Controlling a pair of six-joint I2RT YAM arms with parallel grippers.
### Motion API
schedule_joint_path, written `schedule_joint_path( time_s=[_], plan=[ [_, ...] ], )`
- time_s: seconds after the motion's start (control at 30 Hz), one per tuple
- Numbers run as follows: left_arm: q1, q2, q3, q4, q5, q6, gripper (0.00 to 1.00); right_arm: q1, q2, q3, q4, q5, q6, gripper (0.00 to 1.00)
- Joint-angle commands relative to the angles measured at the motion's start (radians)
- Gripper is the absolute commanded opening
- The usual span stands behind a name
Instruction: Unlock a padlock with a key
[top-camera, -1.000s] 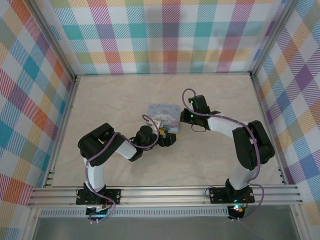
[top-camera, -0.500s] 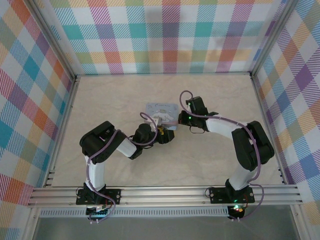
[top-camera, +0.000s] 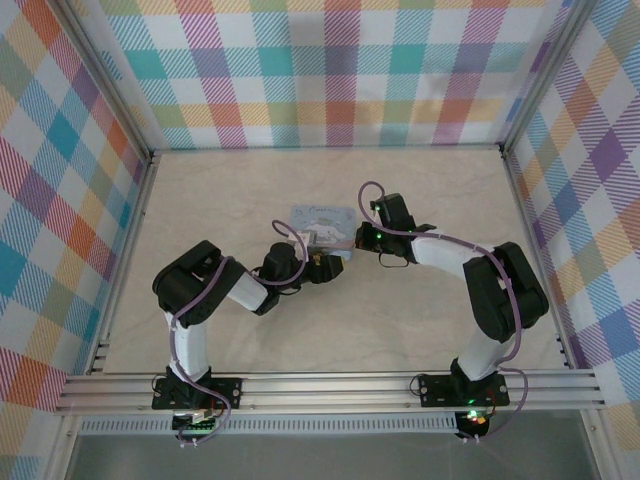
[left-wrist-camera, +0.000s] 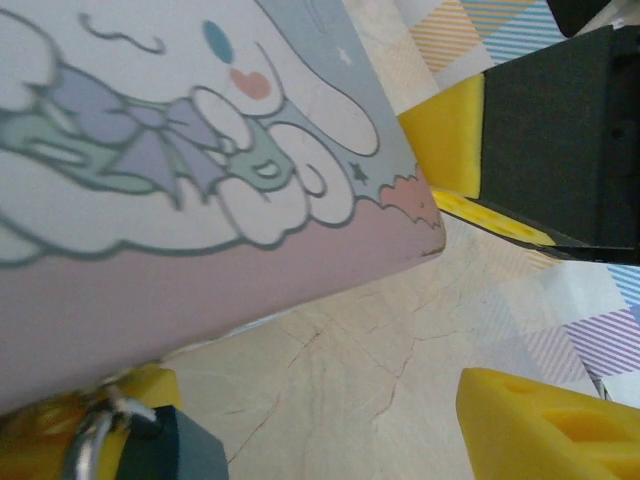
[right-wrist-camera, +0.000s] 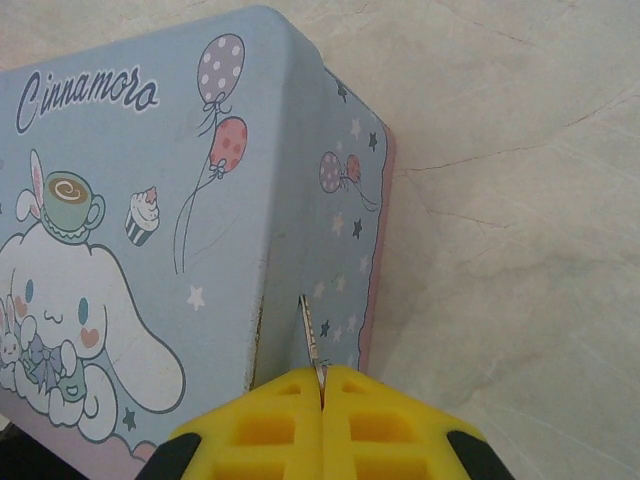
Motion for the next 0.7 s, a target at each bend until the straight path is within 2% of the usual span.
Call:
schedule_joint_path(
  time_s=[0.0, 0.23, 0.33, 0.6, 0.67],
  plan=[
    [0.027, -0.016, -0.041, -0.129, 0.002, -0.004, 0.71, 0.009, -0.006, 0.002, 0.007, -0.022, -0.018, 0.00],
    [0.046, -0.027, -0.034, -0.204, 0.035, 0.015, 0.53, 0.010, -0.002, 0.002, 0.015, -0.029, -0.014, 0.00],
    [0.055, -0.033, -0.040, -0.224, 0.043, 0.016, 0.51, 0.010, -0.005, -0.005, 0.021, -0.029, -0.013, 0.00],
    [0.077, -0.049, -0.022, -0.303, 0.065, 0.042, 0.38, 0.010, -0.006, -0.010, 0.028, -0.034, -0.010, 0.00],
    [0.083, -0.050, -0.013, -0.316, 0.076, 0.047, 0.33, 0.009, -0.007, -0.011, 0.031, -0.037, -0.010, 0.00]
  ],
)
